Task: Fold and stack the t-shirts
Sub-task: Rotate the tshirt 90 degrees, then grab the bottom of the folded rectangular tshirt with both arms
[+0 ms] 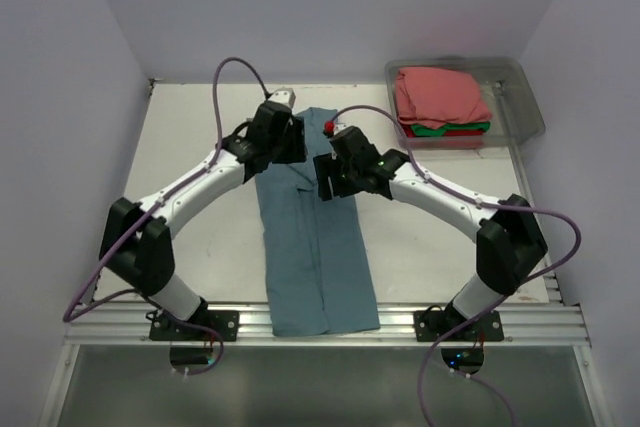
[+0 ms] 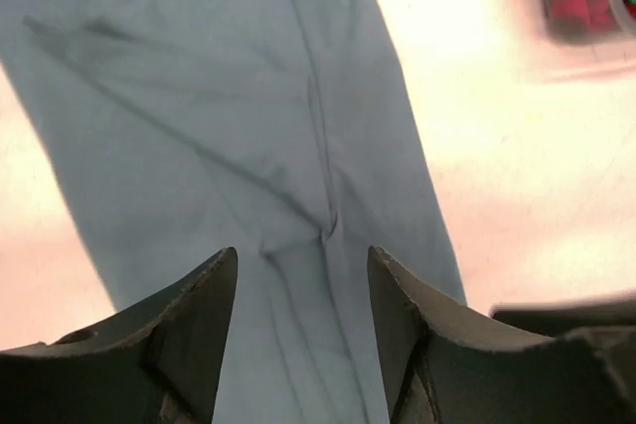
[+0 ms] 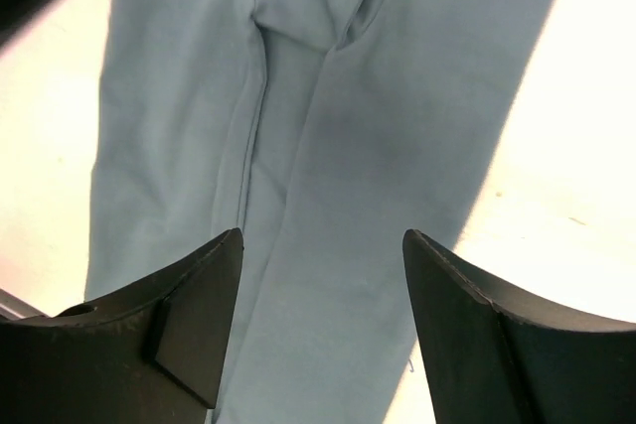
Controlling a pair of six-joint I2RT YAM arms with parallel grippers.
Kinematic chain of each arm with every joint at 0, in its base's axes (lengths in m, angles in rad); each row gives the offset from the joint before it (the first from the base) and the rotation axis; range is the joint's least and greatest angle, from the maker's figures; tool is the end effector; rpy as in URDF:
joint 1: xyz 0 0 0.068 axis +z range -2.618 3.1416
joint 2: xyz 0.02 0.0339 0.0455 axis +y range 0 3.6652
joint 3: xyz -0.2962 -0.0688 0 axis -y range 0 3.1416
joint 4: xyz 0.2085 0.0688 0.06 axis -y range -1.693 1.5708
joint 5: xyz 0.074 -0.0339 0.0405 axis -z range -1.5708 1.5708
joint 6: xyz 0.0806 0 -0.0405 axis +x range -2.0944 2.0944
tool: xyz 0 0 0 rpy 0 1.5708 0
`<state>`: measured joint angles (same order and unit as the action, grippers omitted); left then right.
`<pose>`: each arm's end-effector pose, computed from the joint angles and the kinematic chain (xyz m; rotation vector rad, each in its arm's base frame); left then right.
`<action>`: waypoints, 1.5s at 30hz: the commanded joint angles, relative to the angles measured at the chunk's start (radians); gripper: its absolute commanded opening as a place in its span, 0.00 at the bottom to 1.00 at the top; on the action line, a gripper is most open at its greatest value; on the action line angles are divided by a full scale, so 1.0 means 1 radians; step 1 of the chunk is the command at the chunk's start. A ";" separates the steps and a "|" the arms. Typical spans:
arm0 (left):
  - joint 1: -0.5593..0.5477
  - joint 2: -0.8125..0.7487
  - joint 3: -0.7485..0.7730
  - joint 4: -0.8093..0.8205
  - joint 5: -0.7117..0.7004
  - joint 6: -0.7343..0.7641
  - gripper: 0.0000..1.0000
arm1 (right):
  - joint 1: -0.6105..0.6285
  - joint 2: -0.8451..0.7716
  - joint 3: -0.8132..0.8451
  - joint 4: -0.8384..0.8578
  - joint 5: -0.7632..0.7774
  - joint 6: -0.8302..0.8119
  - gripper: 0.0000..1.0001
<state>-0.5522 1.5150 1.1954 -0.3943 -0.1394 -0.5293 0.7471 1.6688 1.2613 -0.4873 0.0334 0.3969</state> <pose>0.2924 -0.1670 0.3000 -0.0472 2.3092 -0.4046 0.2666 0.2433 0.2602 -0.4244 2.4839 0.4441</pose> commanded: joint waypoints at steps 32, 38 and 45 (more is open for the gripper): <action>0.006 0.817 0.739 -0.158 -0.045 0.196 0.28 | 0.006 -0.491 -0.115 -0.192 0.272 0.048 0.71; 0.005 0.803 0.714 -0.144 -0.043 0.198 0.26 | 0.005 -0.475 -0.115 -0.180 0.269 0.048 0.68; 0.005 0.787 0.696 -0.136 -0.074 0.210 0.09 | 0.006 -0.472 -0.122 -0.174 0.269 0.048 0.67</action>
<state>-0.5503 2.3287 1.8999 -0.5426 -0.1917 -0.3359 0.7479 1.1965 1.1450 -0.6823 0.2790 0.4343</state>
